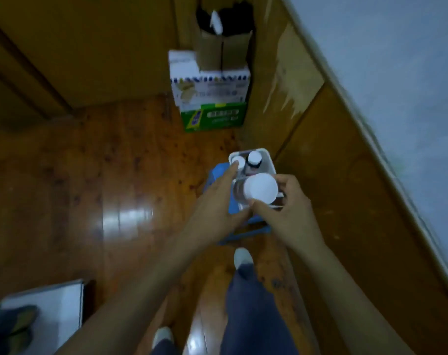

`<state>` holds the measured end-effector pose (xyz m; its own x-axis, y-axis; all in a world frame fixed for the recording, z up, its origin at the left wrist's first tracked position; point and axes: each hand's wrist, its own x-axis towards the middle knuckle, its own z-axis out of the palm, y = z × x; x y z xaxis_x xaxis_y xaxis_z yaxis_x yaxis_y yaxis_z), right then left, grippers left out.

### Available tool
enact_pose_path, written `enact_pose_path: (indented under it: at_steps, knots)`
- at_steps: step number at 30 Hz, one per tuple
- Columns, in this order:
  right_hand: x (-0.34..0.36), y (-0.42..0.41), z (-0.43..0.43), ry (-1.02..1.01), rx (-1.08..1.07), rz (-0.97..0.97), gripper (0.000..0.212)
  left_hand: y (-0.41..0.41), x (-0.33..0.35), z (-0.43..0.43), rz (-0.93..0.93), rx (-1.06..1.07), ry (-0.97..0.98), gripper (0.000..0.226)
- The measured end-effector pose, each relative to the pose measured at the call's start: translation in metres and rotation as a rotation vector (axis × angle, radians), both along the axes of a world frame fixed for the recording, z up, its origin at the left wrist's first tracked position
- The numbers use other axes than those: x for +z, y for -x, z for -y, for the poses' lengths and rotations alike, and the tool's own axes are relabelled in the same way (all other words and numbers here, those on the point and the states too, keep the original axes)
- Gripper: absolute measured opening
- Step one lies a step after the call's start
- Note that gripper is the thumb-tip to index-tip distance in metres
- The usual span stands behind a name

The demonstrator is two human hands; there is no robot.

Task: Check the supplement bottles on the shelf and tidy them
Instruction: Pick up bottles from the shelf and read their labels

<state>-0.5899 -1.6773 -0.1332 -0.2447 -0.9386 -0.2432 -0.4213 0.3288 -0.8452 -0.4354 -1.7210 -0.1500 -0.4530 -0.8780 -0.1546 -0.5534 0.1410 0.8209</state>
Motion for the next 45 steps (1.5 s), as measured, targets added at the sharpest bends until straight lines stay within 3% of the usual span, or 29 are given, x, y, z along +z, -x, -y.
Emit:
enact_pose_path:
  at_steps: [5,11,16,24,28,31,35,41,45]
  knots:
    - [-0.109,0.073,0.082,-0.246,-0.033,-0.093,0.05,0.058,-0.09,0.037,-0.053,0.179,-0.384,0.07]
    - [-0.214,0.084,0.142,-0.407,0.105,-0.192,0.054,0.094,-0.182,0.056,0.134,0.347,-0.596,0.06]
    - [-0.268,0.078,0.173,-0.455,0.174,-0.237,0.059,0.121,-0.226,0.062,0.171,0.389,-0.708,0.055]
    - [-0.31,0.065,0.198,-0.498,0.109,-0.092,0.048,0.13,-0.256,0.061,0.148,0.488,-0.729,0.039]
    - [-0.313,0.064,0.195,-0.543,0.034,0.0,0.046,0.125,-0.251,0.062,0.131,0.503,-0.783,0.052]
    - [-0.302,0.066,0.183,-0.564,0.023,-0.024,0.052,0.114,-0.237,0.057,0.162,0.478,-0.719,0.071]
    - [-0.264,0.053,0.153,-0.447,0.086,-0.144,0.044,0.089,-0.206,0.039,0.239,0.429,-0.48,0.067]
    - [-0.164,-0.012,0.09,-0.025,0.575,-0.406,0.062,0.023,-0.124,-0.015,0.554,0.457,0.04,0.075]
    - [-0.084,-0.075,0.017,0.216,0.778,-0.584,0.072,-0.044,-0.058,-0.098,0.668,0.544,0.214,0.084]
